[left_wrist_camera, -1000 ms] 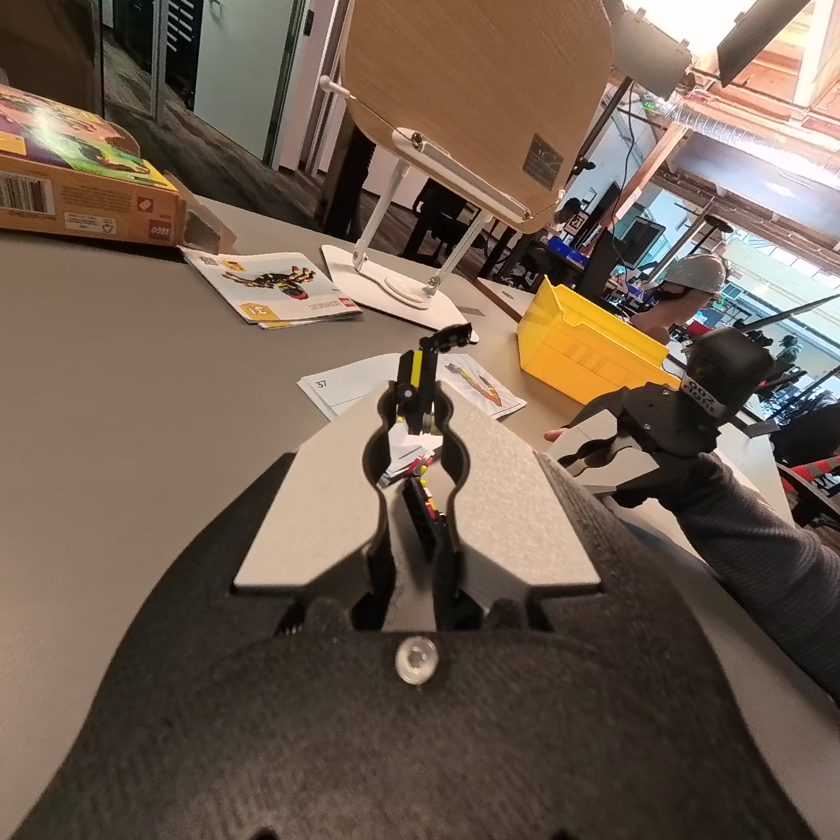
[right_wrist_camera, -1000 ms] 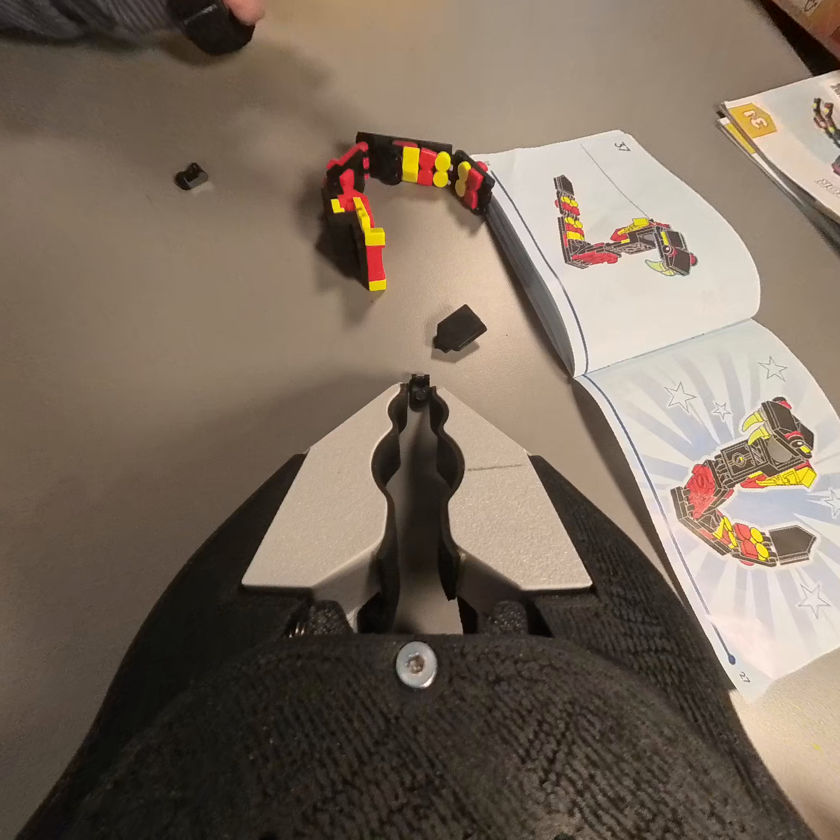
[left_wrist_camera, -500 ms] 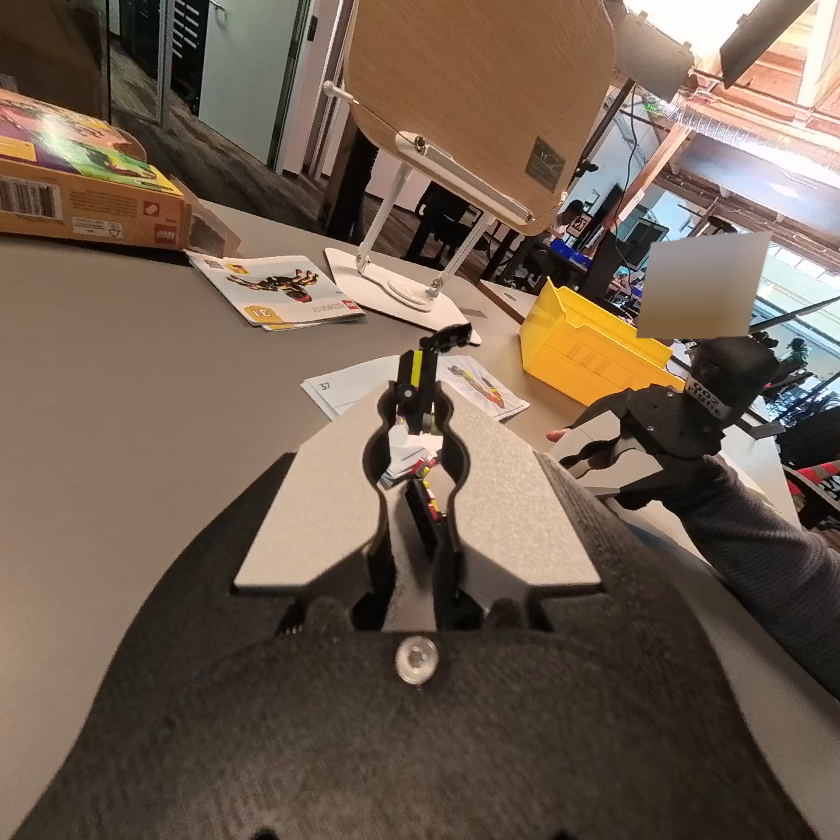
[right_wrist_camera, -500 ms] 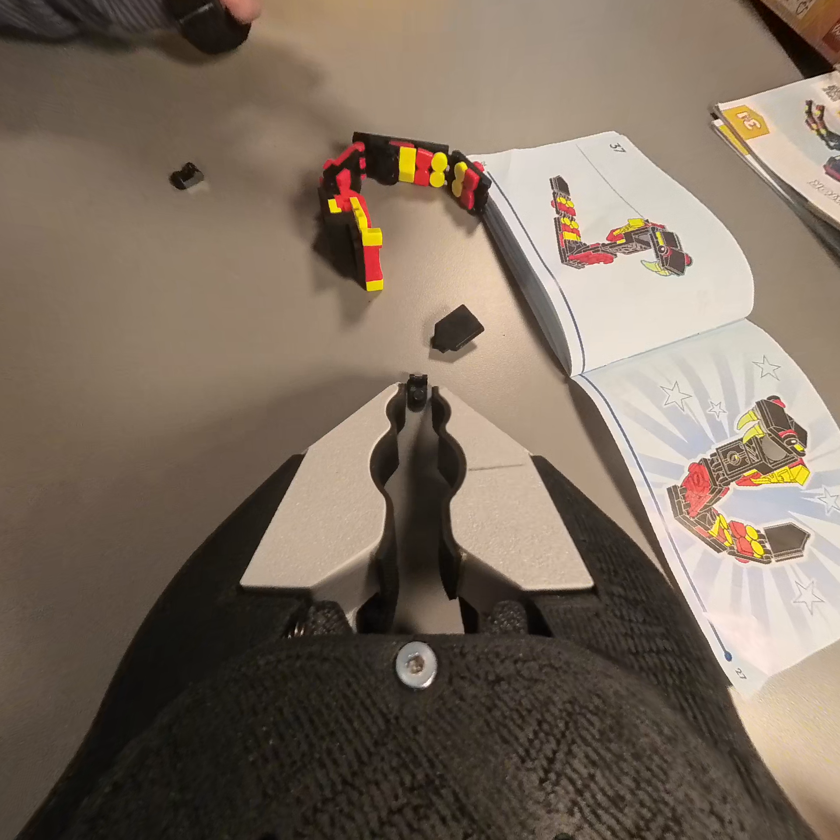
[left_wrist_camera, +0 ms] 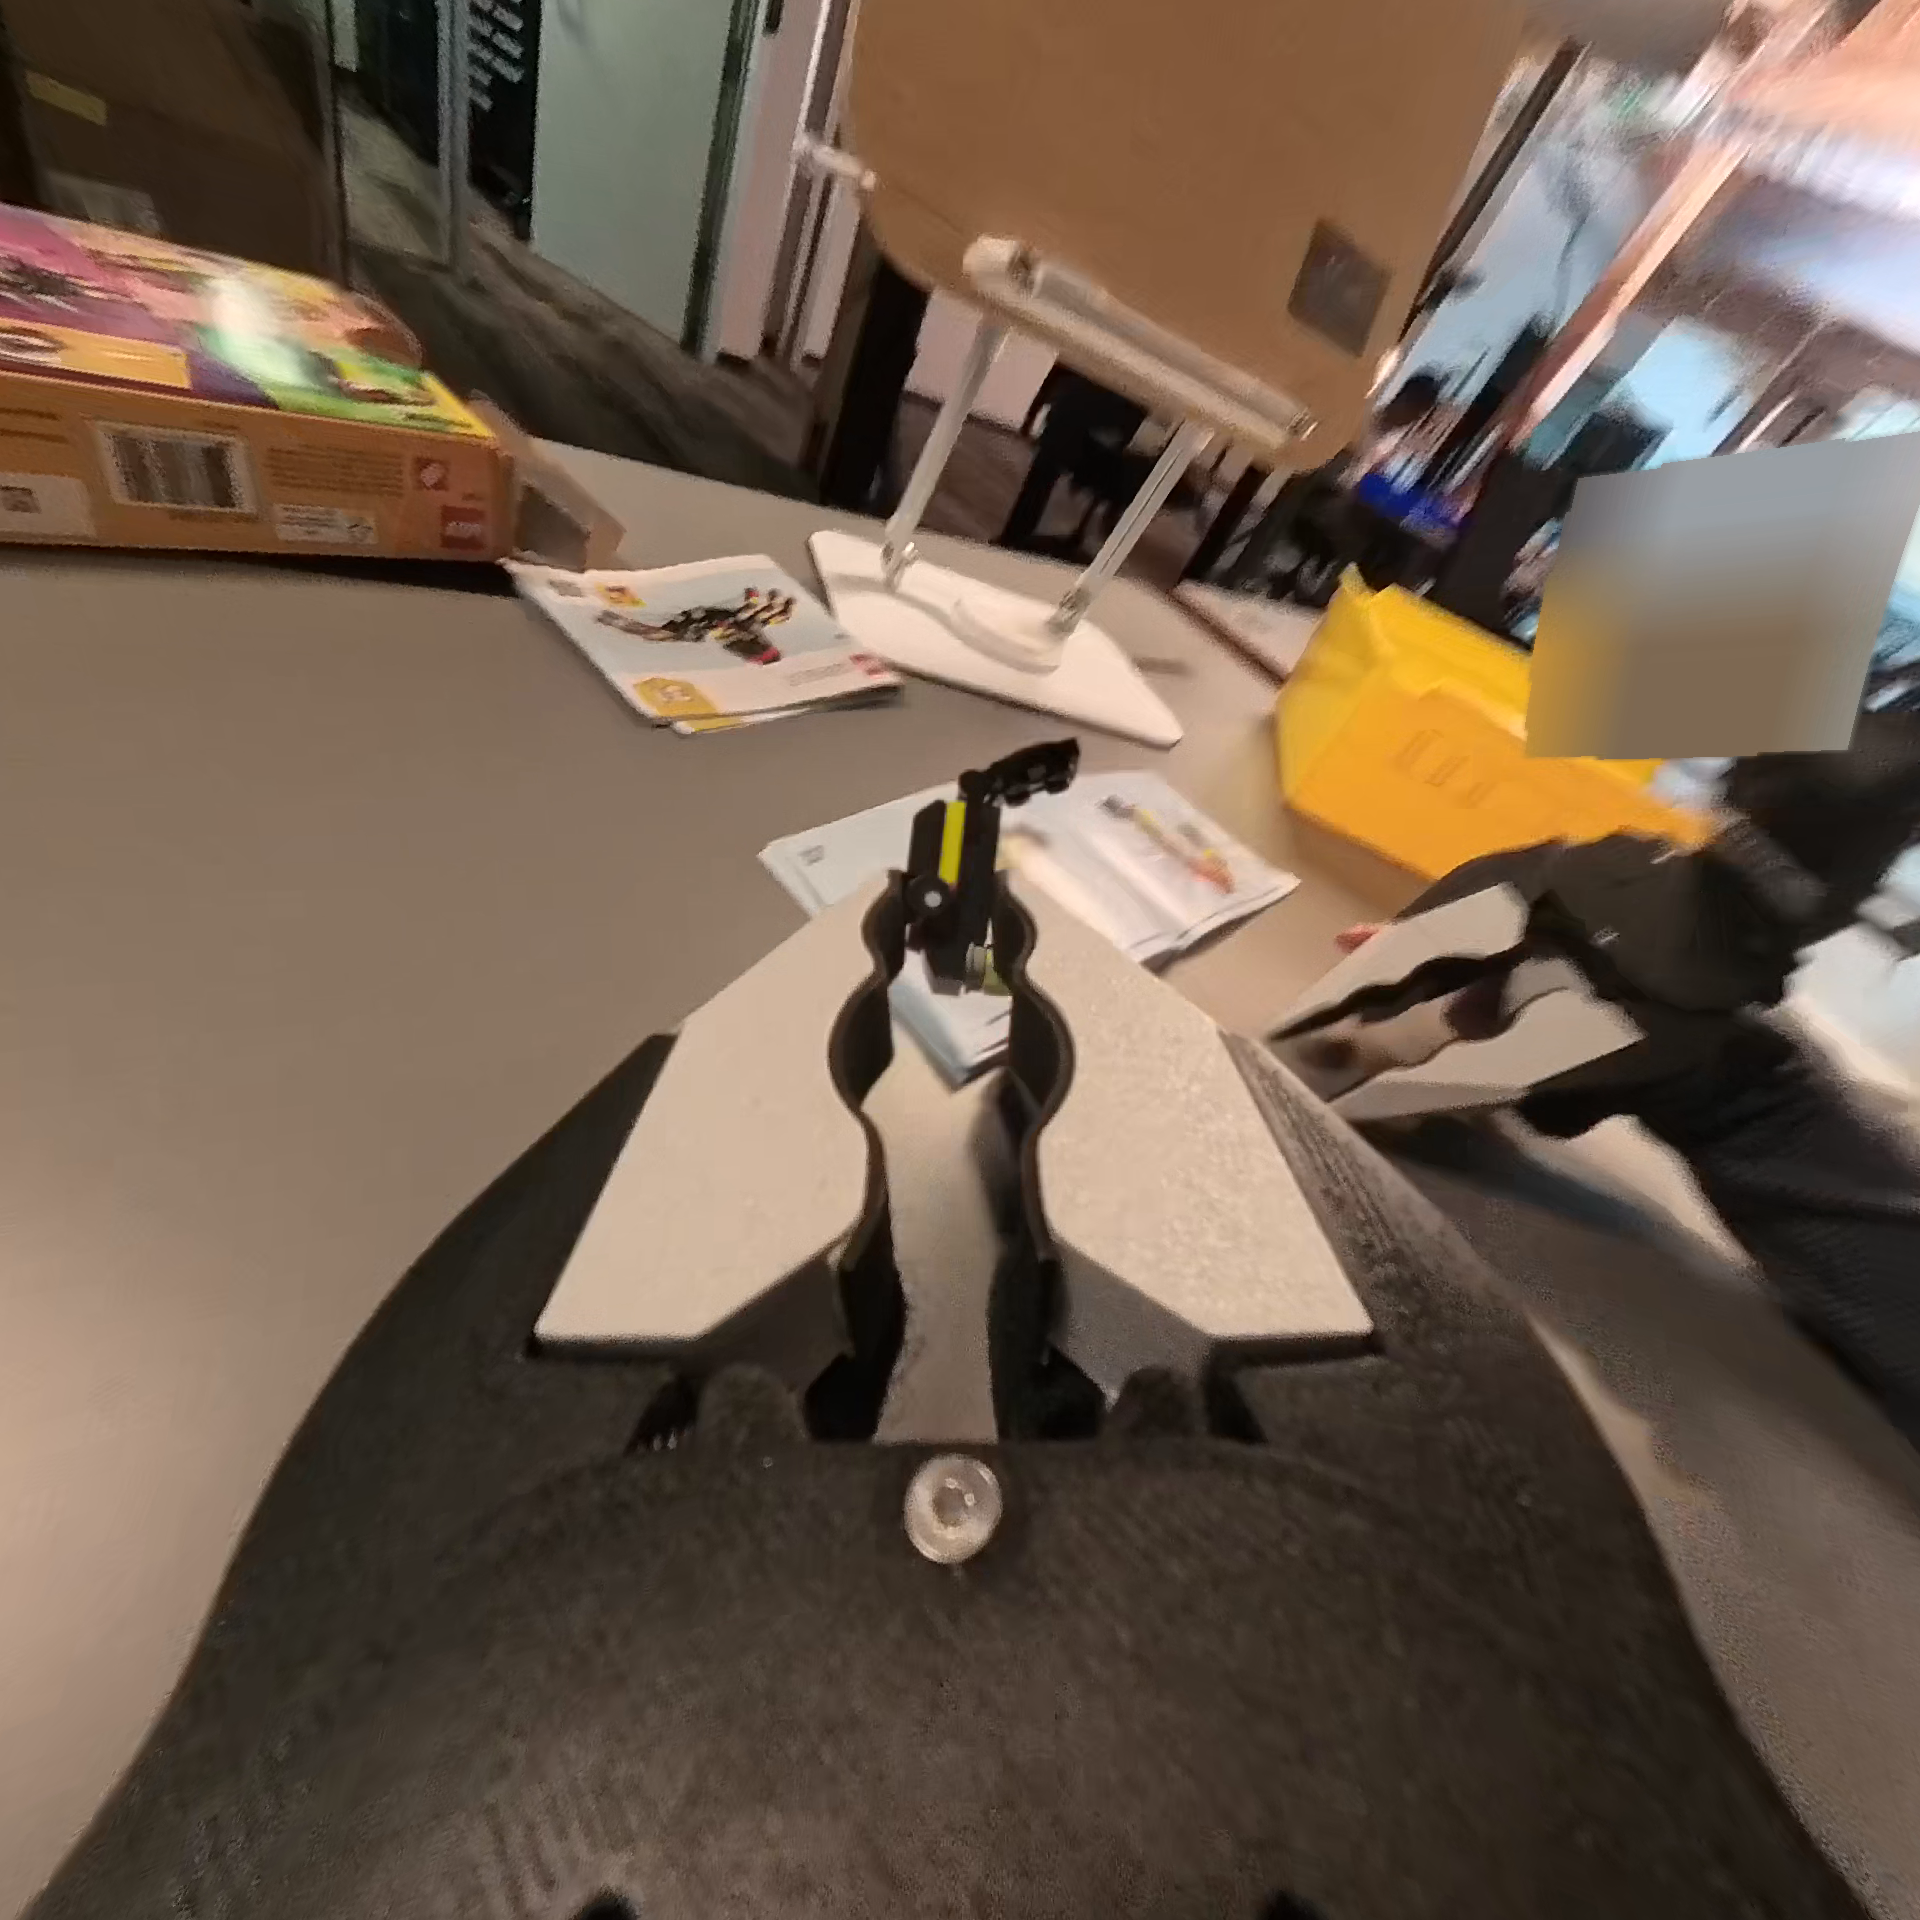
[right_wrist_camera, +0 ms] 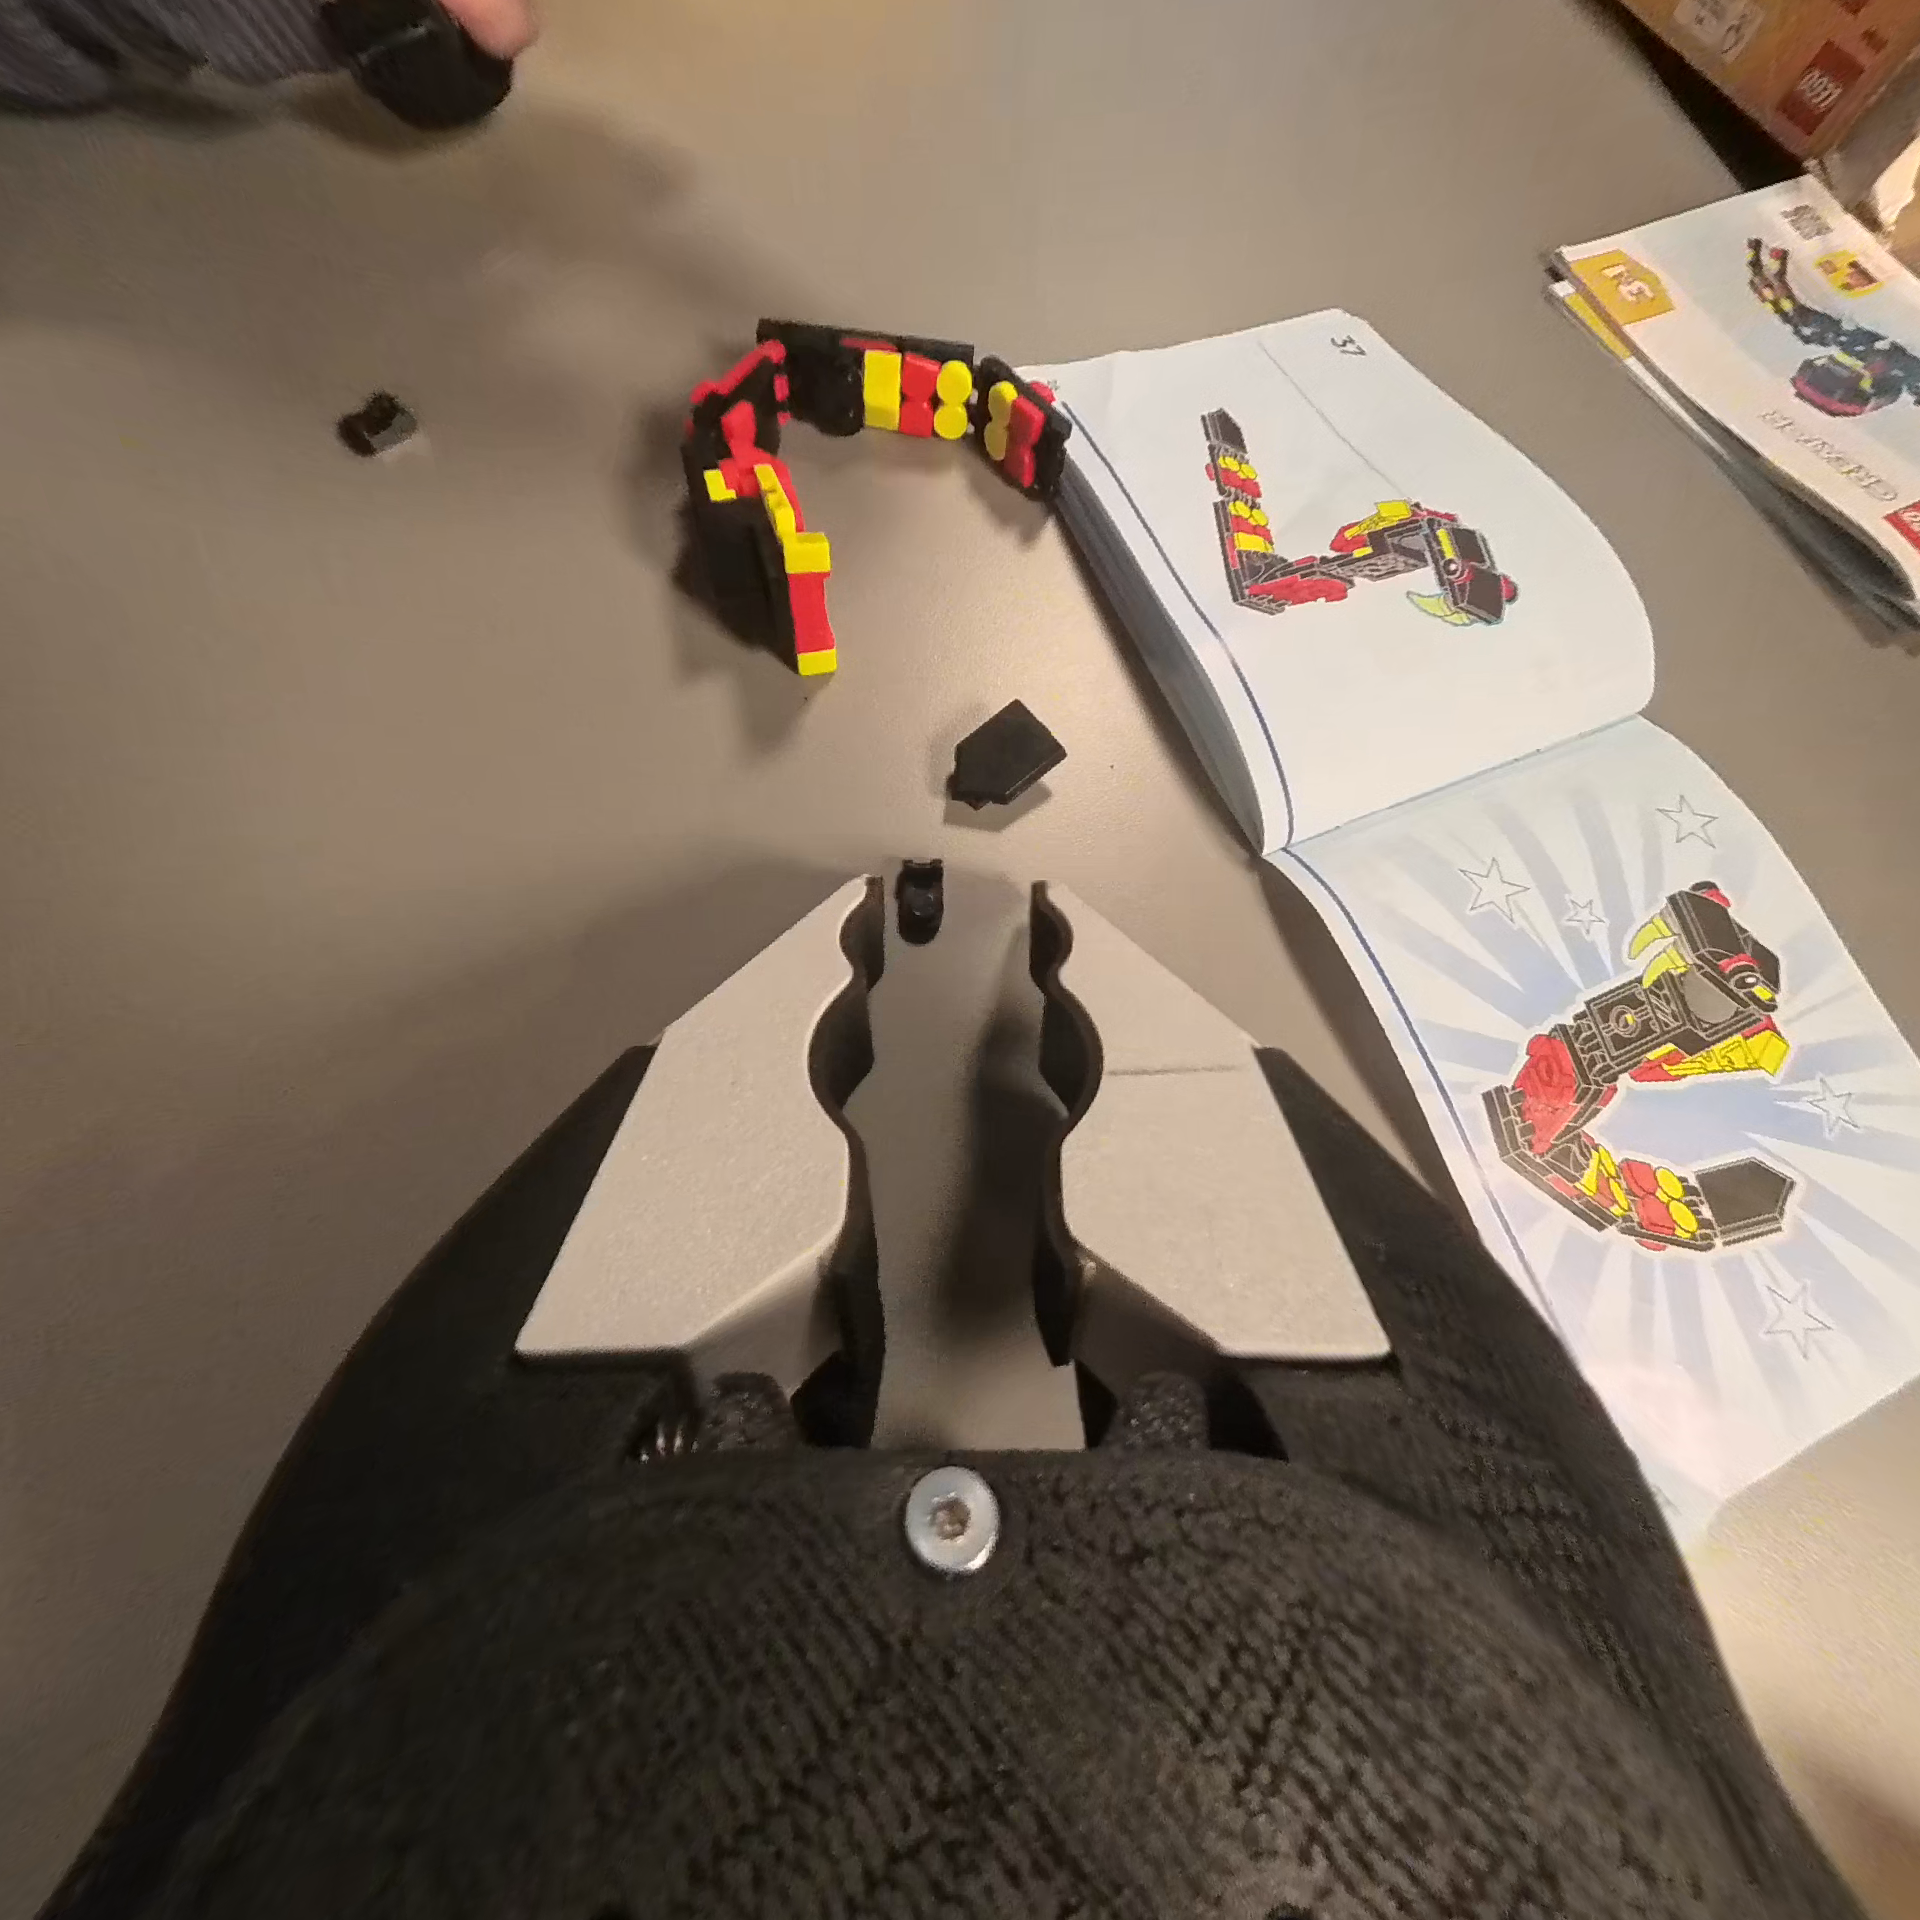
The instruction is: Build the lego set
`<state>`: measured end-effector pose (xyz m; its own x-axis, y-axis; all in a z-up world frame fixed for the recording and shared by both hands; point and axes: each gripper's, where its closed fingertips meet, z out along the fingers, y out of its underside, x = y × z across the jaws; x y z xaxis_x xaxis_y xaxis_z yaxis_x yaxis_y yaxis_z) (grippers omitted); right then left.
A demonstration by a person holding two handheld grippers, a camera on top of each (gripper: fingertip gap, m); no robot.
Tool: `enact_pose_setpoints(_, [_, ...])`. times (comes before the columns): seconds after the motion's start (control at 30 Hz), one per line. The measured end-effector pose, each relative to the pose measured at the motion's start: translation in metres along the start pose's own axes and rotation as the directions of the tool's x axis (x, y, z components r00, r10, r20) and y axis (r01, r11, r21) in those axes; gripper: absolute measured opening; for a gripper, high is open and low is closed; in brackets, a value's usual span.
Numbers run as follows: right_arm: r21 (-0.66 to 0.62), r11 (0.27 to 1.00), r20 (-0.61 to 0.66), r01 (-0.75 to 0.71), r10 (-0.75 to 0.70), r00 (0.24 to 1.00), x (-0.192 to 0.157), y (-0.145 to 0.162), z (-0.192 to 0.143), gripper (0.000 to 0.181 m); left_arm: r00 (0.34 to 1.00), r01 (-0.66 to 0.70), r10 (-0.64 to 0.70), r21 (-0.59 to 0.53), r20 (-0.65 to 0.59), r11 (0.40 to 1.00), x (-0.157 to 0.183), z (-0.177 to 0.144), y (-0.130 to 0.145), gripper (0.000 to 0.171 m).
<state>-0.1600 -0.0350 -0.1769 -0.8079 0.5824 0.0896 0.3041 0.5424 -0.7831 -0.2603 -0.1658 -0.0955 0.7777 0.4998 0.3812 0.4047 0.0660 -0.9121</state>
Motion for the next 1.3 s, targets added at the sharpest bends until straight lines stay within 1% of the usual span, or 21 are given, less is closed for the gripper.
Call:
enact_pose_setpoints(0.03, [0.014, 1.0, -0.014, -0.003, 0.003, 1.0, 0.002, -0.002, -0.001, 0.029, 0.998, -0.055, 0.057, -0.06, 0.035, 0.997, -0.005, 0.002, 0.006, 0.014])
enact_pose_setpoints(0.07, [0.035, 0.999, -0.032, -0.005, 0.006, 0.999, 0.004, -0.004, -0.003, 0.031, 0.989, -0.12, 0.131, -0.146, 0.068, 0.982, -0.011, 0.003, 0.015, 0.014])
enact_pose_setpoints(0.13, [0.101, 0.995, -0.096, 0.013, -0.003, 0.995, 0.012, -0.013, -0.009, 0.034, 0.949, -0.242, 0.289, -0.294, 0.129, 0.925, -0.024, 0.002, 0.03, 0.015])
enact_pose_setpoints(0.23, [0.241, 0.965, -0.265, 0.104, -0.038, 0.964, 0.031, -0.034, -0.024, 0.033, 0.871, -0.361, 0.461, -0.418, 0.168, 0.834, -0.034, -0.002, 0.038, 0.014])
enact_pose_setpoints(0.33, [0.343, 0.906, -0.461, 0.249, -0.069, 0.885, 0.045, -0.054, -0.04, 0.034, 0.815, -0.413, 0.561, -0.534, 0.144, 0.738, -0.04, -0.007, 0.051, 0.015])
enact_pose_setpoints(0.4, [0.368, 0.858, -0.577, 0.36, -0.093, 0.811, 0.049, -0.064, -0.05, 0.031, 0.805, -0.431, 0.58, -0.548, 0.127, 0.717, -0.04, -0.007, 0.055, 0.015])
enact_pose_setpoints(0.47, [0.337, 0.842, -0.637, 0.421, -0.125, 0.76, 0.052, -0.065, -0.051, 0.03, 0.809, -0.43, 0.577, -0.557, 0.113, 0.711, -0.04, -0.007, 0.058, 0.015])
enact_pose_setpoints(0.67, [0.286, 0.838, -0.692, 0.465, -0.156, 0.705, 0.057, -0.065, -0.05, 0.03, 0.838, -0.379, 0.535, -0.59, 0.107, 0.713, -0.043, -0.007, 0.068, 0.015])
enact_pose_setpoints(0.7, [0.286, 0.838, -0.694, 0.466, -0.154, 0.703, 0.057, -0.065, -0.05, 0.03, 0.841, -0.37, 0.529, -0.592, 0.113, 0.716, -0.044, -0.007, 0.069, 0.024])
enact_pose_setpoints(0.8, [0.303, 0.834, -0.705, 0.461, -0.13, 0.697, 0.06, -0.065, -0.054, 0.03, 0.849, -0.365, 0.516, -0.583, 0.111, 0.726, -0.043, -0.007, 0.068, 0.041])
enact_pose_setpoints(0.87, [0.332, 0.833, -0.709, 0.444, -0.09, 0.699, 0.065, -0.065, -0.06, 0.03, 0.849, -0.369, 0.512, -0.551, 0.128, 0.749, -0.043, -0.011, 0.058, 0.05])
enact_pose_setpoints(0.93, [0.36, 0.83, -0.72, 0.427, -0.045, 0.693, 0.071, -0.065, -0.067, 0.03, 0.853, -0.37, 0.489, -0.448, 0.184, 0.814, -0.045, -0.018, 0.033, 0.054])
enact_pose_setpoints(1.0, [0.378, 0.825, -0.736, 0.42, -0.007, 0.676, 0.076, -0.065, -0.074, 0.029, 0.869, -0.365, 0.424, -0.247, 0.255, 0.898, -0.046, -0.028, -0.005, 0.053])
enact_pose_setpoints(1.03, [0.378, 0.824, -0.748, 0.422, 0.004, 0.663, 0.078, -0.065, -0.077, 0.027, 0.881, -0.354, 0.379, -0.139, 0.284, 0.925, -0.047, -0.035, -0.023, 0.053])
enact_pose_setpoints(1.07, [0.372, 0.825, -0.763, 0.426, 0.011, 0.646, 0.08, -0.065, -0.08, 0.026, 0.89, -0.344, 0.335, -0.027, 0.31, 0.939, -0.048, -0.044, -0.04, 0.053])
enact_pose_setpoints(1.13, [0.351, 0.832, -0.791, 0.431, 0.016, 0.612, 0.085, -0.063, -0.084, 0.023, 0.895, -0.348, 0.271, 0.177, 0.355, 0.921, -0.049, -0.062, -0.066, 0.053])
enact_pose_setpoints(1.17, [0.332, 0.842, -0.808, 0.426, 0.02, 0.59, 0.088, -0.061, -0.085, 0.021, 0.891, -0.36, 0.254, 0.246, 0.377, 0.9, -0.051, -0.069, -0.073, 0.052])
enact_pose_setpoints(1.2, [0.307, 0.857, -0.829, 0.415, 0.026, 0.559, 0.094, -0.058, -0.087, 0.019, 0.882, -0.376, 0.245, 0.289, 0.403, 0.88, -0.053, -0.074, -0.077, 0.053])
enact_pose_setpoints(1.23, [0.291, 0.874, -0.85, 0.388, 0.049, 0.525, 0.101, -0.053, -0.091, 0.016, 0.865, -0.41, 0.262, 0.3, 0.429, 0.861, -0.054, -0.077, -0.078, 0.053])
enact_pose_setpoints(1.27, [0.286, 0.892, -0.866, 0.351, 0.083, 0.493, 0.109, -0.048, -0.096, 0.008, 0.837, -0.461, 0.309, 0.279, 0.451, 0.842, -0.053, -0.076, -0.077, 0.051])
enact_pose_setpoints(1.3, [0.279, 0.905, -0.878, 0.322, 0.105, 0.467, 0.114, -0.041, -0.1, 0.0, 0.806, -0.52, 0.383, 0.23, 0.452, 0.823, -0.049, -0.071, -0.073, 0.039])
